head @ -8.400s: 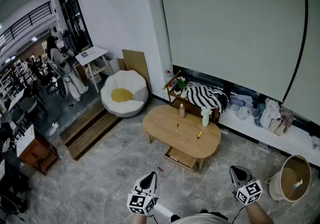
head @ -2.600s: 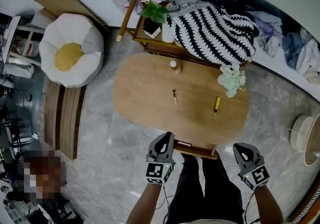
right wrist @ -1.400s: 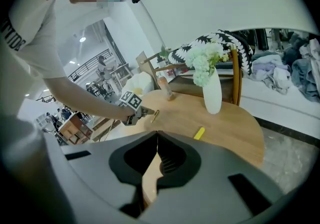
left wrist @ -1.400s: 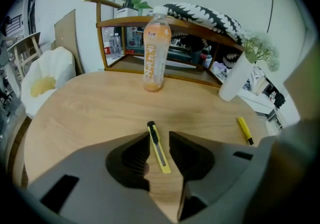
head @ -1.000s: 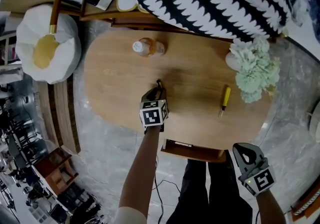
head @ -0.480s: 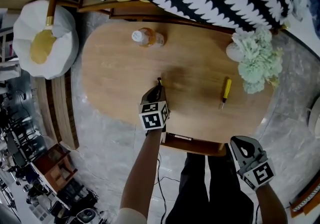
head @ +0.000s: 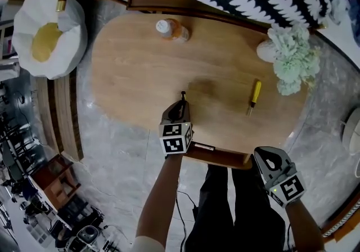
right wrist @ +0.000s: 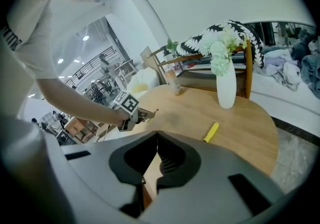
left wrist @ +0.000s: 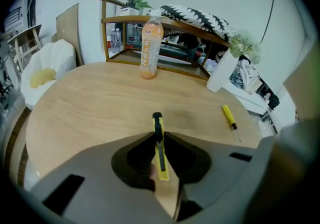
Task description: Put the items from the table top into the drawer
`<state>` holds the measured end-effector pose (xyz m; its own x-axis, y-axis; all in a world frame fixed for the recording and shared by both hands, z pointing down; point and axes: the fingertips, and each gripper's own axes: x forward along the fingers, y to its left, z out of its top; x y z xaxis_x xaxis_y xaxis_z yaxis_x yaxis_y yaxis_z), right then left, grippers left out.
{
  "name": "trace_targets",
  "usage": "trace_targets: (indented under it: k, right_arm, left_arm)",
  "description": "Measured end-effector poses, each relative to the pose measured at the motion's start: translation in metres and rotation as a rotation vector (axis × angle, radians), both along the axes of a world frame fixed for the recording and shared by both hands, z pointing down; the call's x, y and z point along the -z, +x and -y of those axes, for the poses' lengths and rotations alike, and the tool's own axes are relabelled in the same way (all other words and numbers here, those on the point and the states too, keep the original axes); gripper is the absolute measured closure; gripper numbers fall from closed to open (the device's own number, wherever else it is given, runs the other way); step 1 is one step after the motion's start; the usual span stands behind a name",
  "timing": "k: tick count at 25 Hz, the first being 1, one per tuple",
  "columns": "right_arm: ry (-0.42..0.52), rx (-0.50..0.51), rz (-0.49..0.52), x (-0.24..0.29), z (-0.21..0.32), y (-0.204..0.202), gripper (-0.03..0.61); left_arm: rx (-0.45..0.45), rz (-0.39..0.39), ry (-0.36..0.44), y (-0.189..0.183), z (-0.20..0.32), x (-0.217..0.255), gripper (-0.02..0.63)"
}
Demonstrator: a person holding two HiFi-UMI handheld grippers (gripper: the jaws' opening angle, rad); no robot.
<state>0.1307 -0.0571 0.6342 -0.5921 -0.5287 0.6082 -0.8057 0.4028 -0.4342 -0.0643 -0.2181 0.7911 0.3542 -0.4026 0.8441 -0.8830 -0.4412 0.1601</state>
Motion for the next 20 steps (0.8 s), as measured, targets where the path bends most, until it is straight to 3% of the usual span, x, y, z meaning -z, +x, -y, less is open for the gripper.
trace_targets:
  k: [8,20]
  right_arm:
    - [-0.022,0.015,-0.013,-0.012,-0.011,-0.011,0.558]
    - [-0.043,0.041,-0.004,-0.019,-0.039,-0.05,0.558]
  left_arm:
    - [-0.069,-0.032,0.003,-0.007,-0.045,0.005,0.543]
    - [-0.103,-0.087,-0.04,-0.029,-0.119,0.006,0.543]
